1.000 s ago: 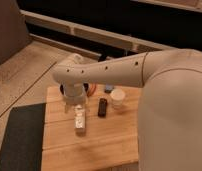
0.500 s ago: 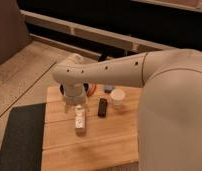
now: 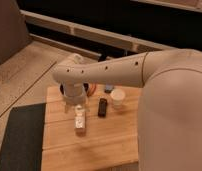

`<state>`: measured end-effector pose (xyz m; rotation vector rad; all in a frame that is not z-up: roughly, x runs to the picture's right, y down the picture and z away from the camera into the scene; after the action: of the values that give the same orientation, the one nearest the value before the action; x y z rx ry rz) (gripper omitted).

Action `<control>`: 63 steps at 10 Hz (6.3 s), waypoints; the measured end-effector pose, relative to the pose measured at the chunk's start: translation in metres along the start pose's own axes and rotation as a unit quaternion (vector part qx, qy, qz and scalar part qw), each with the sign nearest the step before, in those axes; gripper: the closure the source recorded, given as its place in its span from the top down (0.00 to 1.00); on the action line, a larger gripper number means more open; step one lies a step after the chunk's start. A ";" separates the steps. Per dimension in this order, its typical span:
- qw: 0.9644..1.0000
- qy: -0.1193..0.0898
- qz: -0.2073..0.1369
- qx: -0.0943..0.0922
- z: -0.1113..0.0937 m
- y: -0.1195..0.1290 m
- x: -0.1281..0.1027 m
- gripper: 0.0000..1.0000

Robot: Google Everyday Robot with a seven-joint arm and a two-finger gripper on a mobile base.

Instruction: Place the eraser on the white sponge

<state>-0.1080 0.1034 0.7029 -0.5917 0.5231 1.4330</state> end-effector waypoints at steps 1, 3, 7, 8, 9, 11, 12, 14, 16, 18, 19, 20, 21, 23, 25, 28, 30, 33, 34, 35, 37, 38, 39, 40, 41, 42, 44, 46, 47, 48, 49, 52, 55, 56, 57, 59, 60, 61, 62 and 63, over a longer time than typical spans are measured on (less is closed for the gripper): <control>1.000 0.000 0.000 0.000 0.000 0.000 0.000 0.65; 1.000 0.000 0.000 0.000 0.000 0.000 0.000 0.65; 0.999 -0.008 0.013 -0.033 0.005 -0.006 -0.012 0.65; 0.997 -0.015 0.029 -0.073 0.013 -0.012 -0.025 0.65; 0.993 -0.027 0.041 -0.107 0.022 -0.025 -0.038 0.65; 0.988 -0.045 0.052 -0.136 0.039 -0.059 -0.054 0.65; 0.988 -0.047 0.056 -0.138 0.047 -0.076 -0.058 0.65; 0.992 -0.031 0.045 -0.116 0.071 -0.107 -0.059 0.65; 0.998 -0.011 0.013 -0.061 0.082 -0.117 -0.063 0.65; 1.000 0.003 -0.013 -0.023 0.084 -0.115 -0.069 0.65; 1.000 0.009 -0.020 -0.002 0.085 -0.117 -0.074 0.65; 1.000 0.012 -0.025 0.012 0.085 -0.116 -0.079 0.65; 0.999 0.012 -0.021 0.022 0.084 -0.115 -0.084 0.65; 1.000 0.008 -0.016 0.026 0.079 -0.112 -0.088 0.65; 1.000 0.007 -0.015 0.027 0.079 -0.114 -0.089 0.65; 1.000 0.007 -0.003 0.028 0.084 -0.121 -0.089 0.65; 0.999 0.000 0.018 0.030 0.087 -0.135 -0.090 0.65; 0.999 0.001 0.028 0.030 0.092 -0.143 -0.089 0.65; 0.999 0.004 0.029 0.030 0.095 -0.144 -0.088 0.65; 0.999 0.009 0.028 0.028 0.100 -0.142 -0.087 0.65; 1.000 0.013 0.019 0.019 0.108 -0.137 -0.090 0.65; 1.000 0.013 0.014 0.014 0.111 -0.135 -0.093 0.65; 1.000 0.015 0.005 0.010 0.117 -0.132 -0.099 0.65; 1.000 0.017 0.001 0.010 0.121 -0.131 -0.101 0.65; 1.000 0.024 -0.004 0.009 0.128 -0.131 -0.104 0.65; 0.999 0.031 -0.004 0.007 0.134 -0.131 -0.103 0.65; 0.999 0.053 -0.003 0.001 0.152 -0.130 -0.099 0.65; 0.998 0.067 0.000 -0.006 0.162 -0.131 -0.097 0.65; 0.998 0.069 0.003 -0.008 0.164 -0.132 -0.098 0.61; 0.998 0.067 0.003 -0.010 0.165 -0.134 -0.100 0.51; 0.998 0.064 0.001 -0.011 0.164 -0.134 -0.101 0.42; 0.998 0.064 -0.005 -0.016 0.165 -0.135 -0.100 0.09; 0.998 0.056 -0.006 -0.018 0.158 -0.138 -0.104 0.00; 0.999 0.036 -0.009 -0.014 0.143 -0.139 -0.116 0.00; 1.000 0.015 -0.012 -0.010 0.123 -0.140 -0.130 0.00; 1.000 -0.024 -0.015 0.001 0.085 -0.144 -0.154 0.00; 0.999 -0.039 -0.017 0.009 0.071 -0.146 -0.163 0.00; 0.998 -0.057 -0.015 0.023 0.051 -0.153 -0.176 0.00; 0.997 -0.066 -0.010 0.032 0.041 -0.161 -0.182 0.00; 0.997 -0.064 -0.008 0.034 0.042 -0.163 -0.180 0.00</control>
<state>0.0405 -0.0110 0.8629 -0.4469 0.4631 1.4222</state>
